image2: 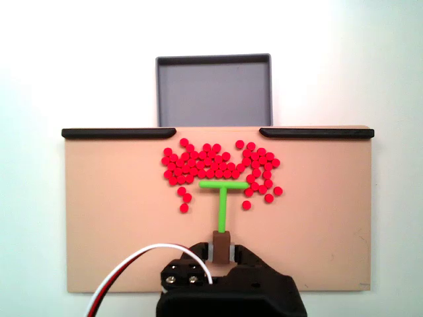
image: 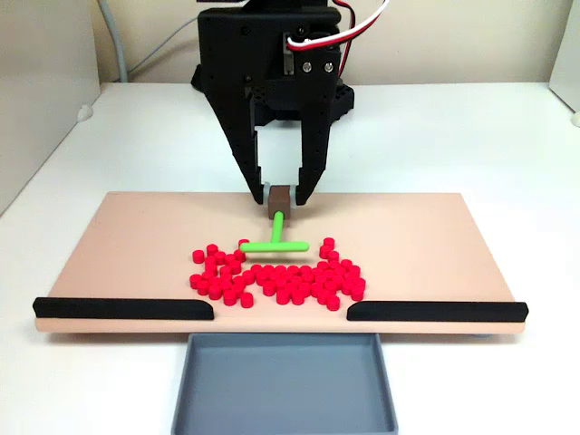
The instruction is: Gather the bottom side granules
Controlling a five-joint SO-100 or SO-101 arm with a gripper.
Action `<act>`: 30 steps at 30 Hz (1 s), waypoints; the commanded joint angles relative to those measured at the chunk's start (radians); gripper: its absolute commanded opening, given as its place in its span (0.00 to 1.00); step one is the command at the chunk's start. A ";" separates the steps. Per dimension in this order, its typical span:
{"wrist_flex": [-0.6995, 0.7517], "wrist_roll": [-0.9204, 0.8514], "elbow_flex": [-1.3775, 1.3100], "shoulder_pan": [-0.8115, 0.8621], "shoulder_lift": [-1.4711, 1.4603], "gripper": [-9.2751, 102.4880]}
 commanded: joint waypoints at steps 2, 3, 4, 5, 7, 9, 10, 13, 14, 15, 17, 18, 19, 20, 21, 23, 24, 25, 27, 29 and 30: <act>0.081 0.011 -0.037 -0.017 0.084 0.08; 0.106 0.017 -0.049 -0.020 0.097 0.08; 0.130 0.023 -0.061 -0.026 0.109 0.08; 0.156 0.028 -0.075 -0.031 0.121 0.08; 0.202 0.031 -0.084 -0.035 0.152 0.08; 0.247 0.020 -0.084 -0.037 0.186 0.08; 0.272 0.011 -0.084 -0.035 0.206 0.08; 0.305 -0.008 -0.066 -0.028 0.265 0.08; 0.319 -0.012 -0.064 -0.026 0.276 0.08; 0.321 -0.006 -0.064 -0.026 0.284 0.08; 0.321 0.002 -0.064 -0.032 0.287 0.08; 0.321 0.005 -0.064 -0.034 0.282 0.08; 0.321 0.005 -0.064 -0.035 0.276 0.08; 0.321 0.005 -0.064 -0.037 0.268 0.08; 0.321 0.003 -0.064 -0.037 0.262 0.08; 0.321 0.000 -0.064 -0.037 0.250 0.08; 0.319 0.000 -0.064 -0.038 0.245 0.08; 0.319 -0.003 -0.064 -0.038 0.241 0.08; 0.319 -0.021 -0.064 -0.035 0.233 0.08; 0.319 -0.044 -0.060 -0.018 0.236 0.08; 0.319 -0.055 -0.060 -0.012 0.236 0.08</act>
